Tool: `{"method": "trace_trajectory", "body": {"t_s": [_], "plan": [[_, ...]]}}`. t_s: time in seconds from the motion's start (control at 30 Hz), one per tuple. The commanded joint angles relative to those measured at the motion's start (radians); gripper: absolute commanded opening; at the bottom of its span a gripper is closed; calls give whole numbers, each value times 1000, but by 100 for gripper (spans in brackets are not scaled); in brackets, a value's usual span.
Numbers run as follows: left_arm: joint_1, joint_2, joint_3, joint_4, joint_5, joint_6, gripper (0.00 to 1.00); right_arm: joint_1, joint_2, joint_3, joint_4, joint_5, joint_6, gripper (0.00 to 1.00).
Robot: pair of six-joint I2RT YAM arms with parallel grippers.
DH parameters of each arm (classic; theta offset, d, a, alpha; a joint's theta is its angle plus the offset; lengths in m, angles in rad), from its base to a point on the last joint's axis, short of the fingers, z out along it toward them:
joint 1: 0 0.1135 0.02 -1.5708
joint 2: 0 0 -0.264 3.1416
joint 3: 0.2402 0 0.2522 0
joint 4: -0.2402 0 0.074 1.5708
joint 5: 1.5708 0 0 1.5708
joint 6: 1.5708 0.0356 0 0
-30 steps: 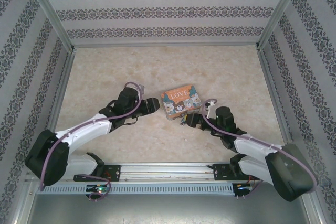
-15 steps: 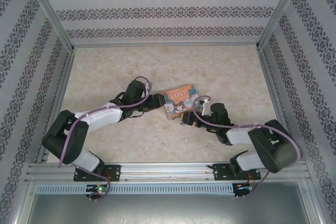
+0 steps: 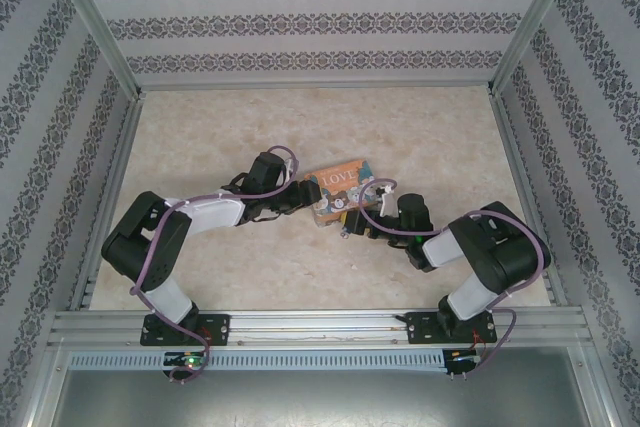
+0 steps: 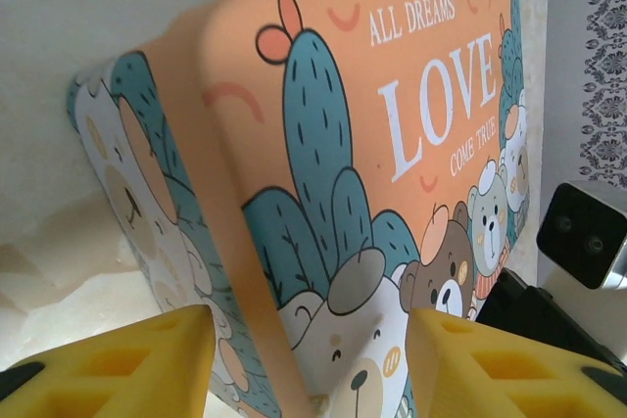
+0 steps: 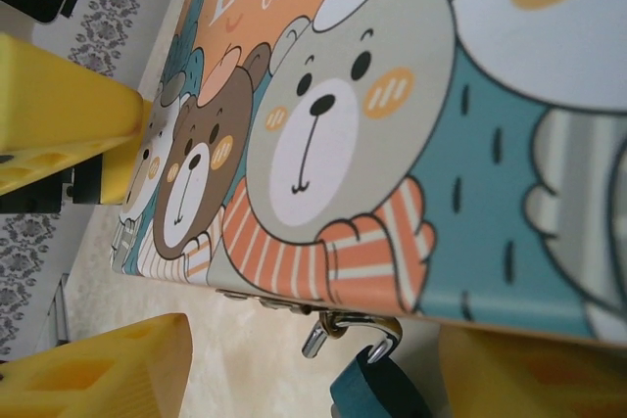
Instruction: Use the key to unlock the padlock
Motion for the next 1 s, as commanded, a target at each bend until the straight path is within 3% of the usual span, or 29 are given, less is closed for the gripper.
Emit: {"method": "trace_trajectory", "body": {"t_s": [0.0, 0.43, 0.97], "plan": [[14, 9, 2, 46, 24, -12, 54, -3, 45, 15, 95, -41, 37, 66], [13, 19, -9, 14, 12, 10, 52, 22, 111, 28, 196, -61, 70, 62], [13, 11, -9, -10, -1, 27, 52, 22, 99, 18, 208, -86, 65, 50]]}}
